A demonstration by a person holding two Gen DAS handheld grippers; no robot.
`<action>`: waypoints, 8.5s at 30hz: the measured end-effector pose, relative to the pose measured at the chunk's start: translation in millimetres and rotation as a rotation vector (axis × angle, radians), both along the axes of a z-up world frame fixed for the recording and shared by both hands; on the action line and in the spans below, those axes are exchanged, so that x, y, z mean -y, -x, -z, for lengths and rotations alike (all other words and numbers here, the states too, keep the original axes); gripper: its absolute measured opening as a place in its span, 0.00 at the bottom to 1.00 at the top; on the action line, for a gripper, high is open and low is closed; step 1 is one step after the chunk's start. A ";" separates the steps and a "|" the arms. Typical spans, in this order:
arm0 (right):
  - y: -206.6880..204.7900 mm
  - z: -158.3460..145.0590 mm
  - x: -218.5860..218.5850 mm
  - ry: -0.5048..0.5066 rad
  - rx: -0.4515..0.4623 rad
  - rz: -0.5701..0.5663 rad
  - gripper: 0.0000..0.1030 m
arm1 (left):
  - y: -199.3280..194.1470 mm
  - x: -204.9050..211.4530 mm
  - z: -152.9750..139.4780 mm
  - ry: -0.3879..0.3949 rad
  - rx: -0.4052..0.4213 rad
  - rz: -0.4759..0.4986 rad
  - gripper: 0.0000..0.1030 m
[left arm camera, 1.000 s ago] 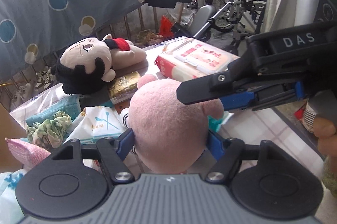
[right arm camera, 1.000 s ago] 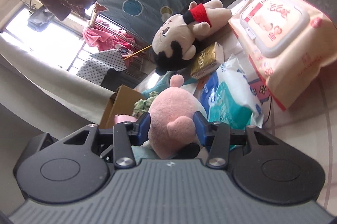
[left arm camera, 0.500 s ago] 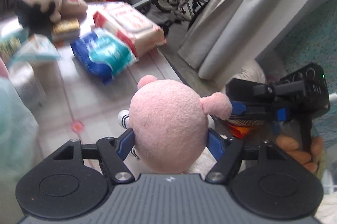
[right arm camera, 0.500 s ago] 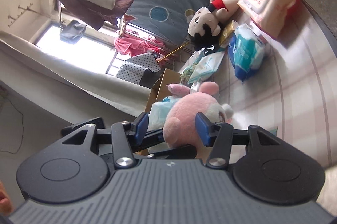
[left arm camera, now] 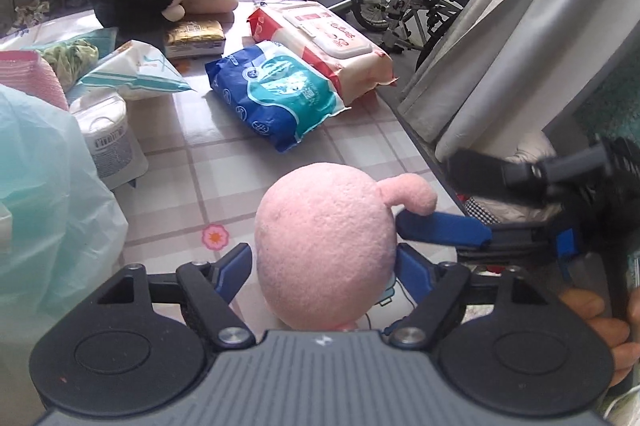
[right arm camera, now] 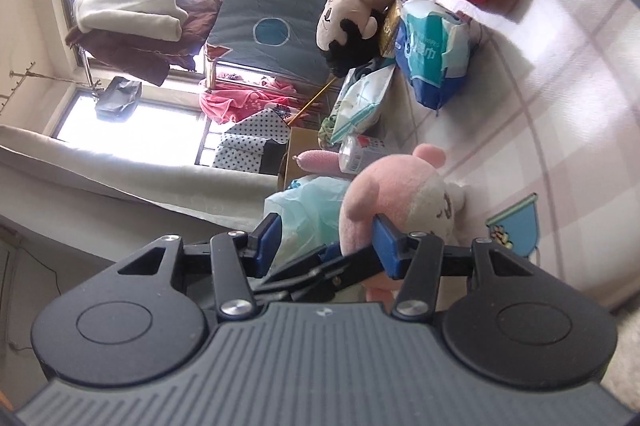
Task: Organize soft objects
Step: 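Lift the pink plush doll with the left tool, then grasp the blue-and-white wipes pack with the right tool while the left tool holds the doll, then carry the pink doll in the left tool and wipes pack in the right tool to the cardboard box, then open the left tool dropping the doll in the box while the right tool releases the wipes pack, then close the left tool on the pink knit pad while the right tool reaches the white cotton swab pack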
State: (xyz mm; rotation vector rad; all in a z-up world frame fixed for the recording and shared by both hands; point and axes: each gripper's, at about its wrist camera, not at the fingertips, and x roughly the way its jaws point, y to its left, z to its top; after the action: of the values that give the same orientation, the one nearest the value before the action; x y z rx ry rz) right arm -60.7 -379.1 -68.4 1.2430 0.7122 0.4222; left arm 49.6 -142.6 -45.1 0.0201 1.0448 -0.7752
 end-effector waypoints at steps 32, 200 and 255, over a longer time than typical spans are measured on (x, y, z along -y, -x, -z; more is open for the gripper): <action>-13.2 27.3 42.6 0.002 -0.020 0.117 0.59 | -35.3 -7.5 12.9 -0.075 -0.128 -0.093 0.80; -472.4 -27.8 -489.5 0.845 -0.204 -0.417 0.51 | -223.3 -421.7 -21.5 -0.371 0.102 -0.722 0.85; -181.5 -180.7 -156.0 0.610 0.180 -0.278 0.74 | -53.1 -224.3 -133.0 -0.117 0.328 -0.447 0.98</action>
State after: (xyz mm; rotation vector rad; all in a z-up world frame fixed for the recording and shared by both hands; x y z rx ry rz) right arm 120.9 -223.1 112.3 0.5273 0.7846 0.4902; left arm 102.6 81.7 87.9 0.0122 0.7420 -0.2903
